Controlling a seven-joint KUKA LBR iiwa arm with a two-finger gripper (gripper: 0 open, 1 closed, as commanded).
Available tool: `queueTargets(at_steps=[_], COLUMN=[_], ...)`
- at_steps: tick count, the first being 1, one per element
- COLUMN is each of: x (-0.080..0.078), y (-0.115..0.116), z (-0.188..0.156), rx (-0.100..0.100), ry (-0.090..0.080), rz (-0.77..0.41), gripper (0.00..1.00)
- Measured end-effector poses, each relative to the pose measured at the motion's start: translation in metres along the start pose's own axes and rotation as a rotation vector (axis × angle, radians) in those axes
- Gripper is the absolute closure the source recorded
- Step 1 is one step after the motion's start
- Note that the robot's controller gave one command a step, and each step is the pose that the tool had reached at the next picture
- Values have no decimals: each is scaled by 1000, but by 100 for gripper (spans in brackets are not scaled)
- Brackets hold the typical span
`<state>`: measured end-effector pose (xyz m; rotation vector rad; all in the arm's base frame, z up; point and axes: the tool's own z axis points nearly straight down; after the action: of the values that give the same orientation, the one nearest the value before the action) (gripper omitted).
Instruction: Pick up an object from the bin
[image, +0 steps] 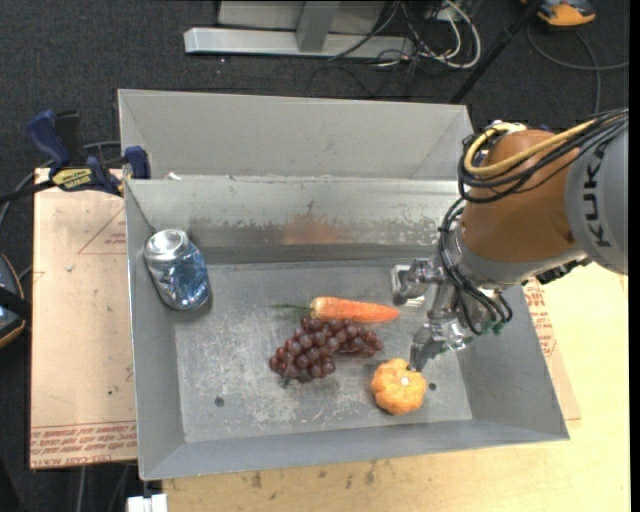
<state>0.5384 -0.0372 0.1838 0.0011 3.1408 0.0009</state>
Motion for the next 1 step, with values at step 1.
queueTargets(at_steps=[1], x=[-36], y=[38], z=[62], rx=[0], ry=[-8], rz=[-61], gripper=[0])
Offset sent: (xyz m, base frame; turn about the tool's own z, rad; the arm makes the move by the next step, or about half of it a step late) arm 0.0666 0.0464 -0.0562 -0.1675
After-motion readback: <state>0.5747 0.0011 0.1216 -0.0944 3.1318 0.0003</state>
